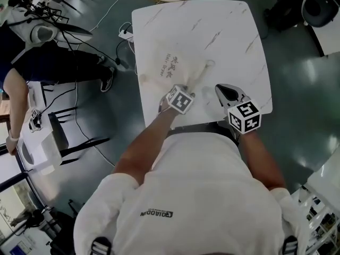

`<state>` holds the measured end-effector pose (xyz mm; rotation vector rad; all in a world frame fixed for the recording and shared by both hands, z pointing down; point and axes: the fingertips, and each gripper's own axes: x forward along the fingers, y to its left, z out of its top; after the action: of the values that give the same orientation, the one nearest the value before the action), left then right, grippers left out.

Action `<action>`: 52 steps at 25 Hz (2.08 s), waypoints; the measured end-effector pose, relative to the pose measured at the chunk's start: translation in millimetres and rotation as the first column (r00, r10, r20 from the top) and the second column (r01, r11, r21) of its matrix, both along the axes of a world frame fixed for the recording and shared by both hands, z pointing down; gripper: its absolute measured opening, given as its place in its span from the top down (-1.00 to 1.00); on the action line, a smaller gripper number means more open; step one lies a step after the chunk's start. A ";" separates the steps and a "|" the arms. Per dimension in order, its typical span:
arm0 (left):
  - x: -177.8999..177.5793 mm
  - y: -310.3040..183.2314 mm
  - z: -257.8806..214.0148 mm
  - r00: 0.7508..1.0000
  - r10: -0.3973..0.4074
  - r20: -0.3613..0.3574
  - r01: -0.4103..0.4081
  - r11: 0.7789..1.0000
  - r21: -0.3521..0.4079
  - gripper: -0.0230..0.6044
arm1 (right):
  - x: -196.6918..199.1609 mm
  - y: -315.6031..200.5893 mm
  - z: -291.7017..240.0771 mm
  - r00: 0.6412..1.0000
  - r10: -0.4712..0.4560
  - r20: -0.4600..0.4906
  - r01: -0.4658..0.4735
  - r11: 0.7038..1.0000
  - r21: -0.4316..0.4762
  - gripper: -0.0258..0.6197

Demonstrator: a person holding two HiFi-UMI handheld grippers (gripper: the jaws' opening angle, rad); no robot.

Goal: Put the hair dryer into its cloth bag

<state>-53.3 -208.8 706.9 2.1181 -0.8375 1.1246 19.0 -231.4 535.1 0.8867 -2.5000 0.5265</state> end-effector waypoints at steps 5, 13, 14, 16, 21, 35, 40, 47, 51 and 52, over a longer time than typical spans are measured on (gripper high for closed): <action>-6.7 11.4 -23.6 0.998 0.007 -0.068 -0.004 0.999 0.048 0.32 | -11.4 16.7 -11.7 0.999 0.050 0.001 -0.050 0.999 0.022 0.85; -34.9 27.4 -80.2 0.987 0.022 -0.159 0.004 0.986 0.165 0.47 | -28.8 43.5 -21.2 0.993 0.115 0.018 -0.116 0.992 0.056 0.85; -39.4 28.4 -89.6 0.985 0.020 -0.173 0.013 0.983 0.185 0.54 | -31.1 46.7 -22.6 0.993 0.115 0.019 -0.116 0.991 0.059 0.85; -50.7 31.2 -107.0 0.980 0.002 -0.199 0.043 0.975 0.220 0.70 | -36.8 53.2 -25.7 0.994 0.108 0.019 -0.109 0.992 0.065 0.85; -77.0 53.6 -134.5 0.956 -0.080 -0.282 0.149 0.962 0.230 0.83 | -51.2 67.6 -32.4 0.997 0.067 0.035 -0.069 0.996 0.063 0.85; -96.7 123.3 -200.9 0.872 -0.245 -0.424 0.371 0.896 0.244 0.84 | -53.0 124.5 -70.0 0.995 -0.074 0.069 0.069 0.995 0.078 0.85; -66.9 161.4 -209.9 0.851 -0.266 -0.453 0.397 0.890 0.223 0.84 | -26.9 160.2 -74.8 0.993 -0.084 0.079 0.078 0.994 0.082 0.85; -31.2 215.6 -224.1 0.854 -0.268 -0.445 0.405 0.880 0.247 0.84 | 11.3 210.9 -80.8 0.990 -0.091 0.108 0.081 0.992 0.092 0.85; -19.5 243.0 -225.2 0.866 -0.283 -0.412 0.415 0.867 0.275 0.84 | 29.0 234.0 -74.2 0.987 -0.089 0.137 0.078 0.993 0.084 0.85; -18.4 249.9 -225.8 0.865 -0.287 -0.412 0.419 0.864 0.278 0.84 | 31.5 238.3 -72.6 0.986 -0.087 0.143 0.076 0.994 0.083 0.85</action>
<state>-71.8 41.1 481.1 2.2269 -1.2662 0.3881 50.5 6.9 462.5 0.7954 -2.6932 0.4869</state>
